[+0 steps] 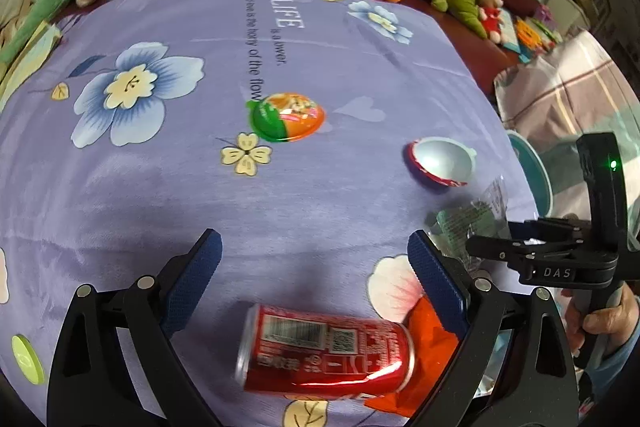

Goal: Collect trash
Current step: 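Grasp the clear snack packet with the right tool while the left tool grasps the blue snack packet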

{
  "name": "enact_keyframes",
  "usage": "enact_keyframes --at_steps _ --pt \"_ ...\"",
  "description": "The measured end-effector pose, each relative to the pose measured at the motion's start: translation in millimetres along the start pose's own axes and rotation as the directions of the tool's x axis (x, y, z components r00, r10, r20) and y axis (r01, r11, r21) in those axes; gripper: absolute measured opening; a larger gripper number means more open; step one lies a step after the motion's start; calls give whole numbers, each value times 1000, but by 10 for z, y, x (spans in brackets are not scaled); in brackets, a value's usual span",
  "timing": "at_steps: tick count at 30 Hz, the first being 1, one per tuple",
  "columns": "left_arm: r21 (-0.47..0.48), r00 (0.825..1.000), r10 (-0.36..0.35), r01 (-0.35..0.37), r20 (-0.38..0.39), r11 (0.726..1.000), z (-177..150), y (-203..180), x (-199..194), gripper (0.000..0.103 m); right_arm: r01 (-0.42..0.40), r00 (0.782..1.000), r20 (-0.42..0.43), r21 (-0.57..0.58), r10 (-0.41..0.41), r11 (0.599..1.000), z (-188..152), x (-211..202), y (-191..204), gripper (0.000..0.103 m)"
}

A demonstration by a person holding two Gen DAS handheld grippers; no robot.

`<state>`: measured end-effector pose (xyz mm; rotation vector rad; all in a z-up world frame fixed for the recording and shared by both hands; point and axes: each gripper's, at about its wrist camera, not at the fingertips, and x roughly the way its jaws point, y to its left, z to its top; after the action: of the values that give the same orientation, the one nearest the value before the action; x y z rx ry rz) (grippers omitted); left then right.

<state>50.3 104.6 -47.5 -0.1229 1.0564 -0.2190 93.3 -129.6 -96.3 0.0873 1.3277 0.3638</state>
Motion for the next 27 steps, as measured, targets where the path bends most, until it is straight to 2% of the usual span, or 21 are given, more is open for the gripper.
enact_keyframes --at_steps 4,9,17,23,27 --pt "71 1000 -30 30 1 997 -50 -210 -71 94 22 999 42 12 -23 1000 -34 -201 -71 55" --pt "209 996 -92 92 -6 974 -238 -594 -202 94 50 993 103 50 -55 997 -202 -552 -225 55" --pt "430 990 -130 137 -45 892 -766 -1198 -372 94 67 982 174 73 -79 995 -664 -1023 -357 57" --pt "529 987 -123 158 -100 834 -1144 -1497 -296 94 66 974 213 76 -81 995 -976 -1220 -395 57" --pt "563 982 -109 178 -154 807 -1322 -1628 -152 77 52 973 220 83 -70 995 -1110 -1246 -415 57"
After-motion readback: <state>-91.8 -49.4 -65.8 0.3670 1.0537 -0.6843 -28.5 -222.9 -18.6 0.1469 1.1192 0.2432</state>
